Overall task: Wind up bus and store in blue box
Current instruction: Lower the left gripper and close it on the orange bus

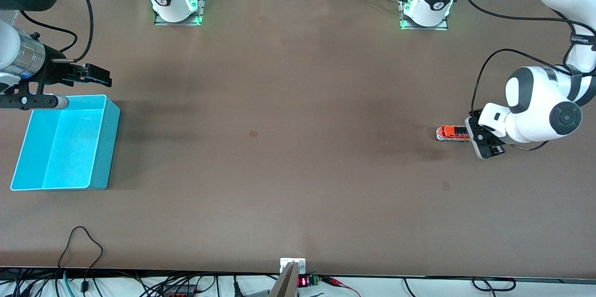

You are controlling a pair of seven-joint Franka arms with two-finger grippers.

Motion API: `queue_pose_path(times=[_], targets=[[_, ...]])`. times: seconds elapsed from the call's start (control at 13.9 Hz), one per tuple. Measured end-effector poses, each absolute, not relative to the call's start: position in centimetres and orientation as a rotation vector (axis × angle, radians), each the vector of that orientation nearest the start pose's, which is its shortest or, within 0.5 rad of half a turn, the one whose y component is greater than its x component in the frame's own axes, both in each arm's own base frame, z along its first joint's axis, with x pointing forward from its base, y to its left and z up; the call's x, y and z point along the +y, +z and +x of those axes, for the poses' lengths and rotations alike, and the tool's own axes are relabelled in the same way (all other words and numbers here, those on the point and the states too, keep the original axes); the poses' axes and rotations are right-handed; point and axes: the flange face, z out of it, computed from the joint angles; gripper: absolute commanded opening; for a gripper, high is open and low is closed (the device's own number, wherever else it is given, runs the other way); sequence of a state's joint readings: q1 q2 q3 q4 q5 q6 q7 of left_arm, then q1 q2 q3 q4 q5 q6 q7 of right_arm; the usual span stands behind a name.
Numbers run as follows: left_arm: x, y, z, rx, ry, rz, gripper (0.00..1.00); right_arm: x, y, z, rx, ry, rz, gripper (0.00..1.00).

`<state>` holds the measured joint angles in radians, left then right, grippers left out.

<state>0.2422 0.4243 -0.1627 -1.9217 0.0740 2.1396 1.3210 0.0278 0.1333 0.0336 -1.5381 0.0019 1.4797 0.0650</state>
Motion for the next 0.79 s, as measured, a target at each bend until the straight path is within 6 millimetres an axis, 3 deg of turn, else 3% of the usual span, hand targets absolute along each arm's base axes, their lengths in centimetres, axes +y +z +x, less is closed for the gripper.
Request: queue_pose_path(times=[0.5,0.79], targets=[[5.0,21.6,57.3,2.06,0.123,-2.498,1.0,3.5,55.7,57.9,0.005,0.302,-3.133,1.0],[5.1,21.3,56.8,2.147,0.108,-2.422,1.0,3.5,55.7,57.9,0.005,0.302,-3.133,1.0]])
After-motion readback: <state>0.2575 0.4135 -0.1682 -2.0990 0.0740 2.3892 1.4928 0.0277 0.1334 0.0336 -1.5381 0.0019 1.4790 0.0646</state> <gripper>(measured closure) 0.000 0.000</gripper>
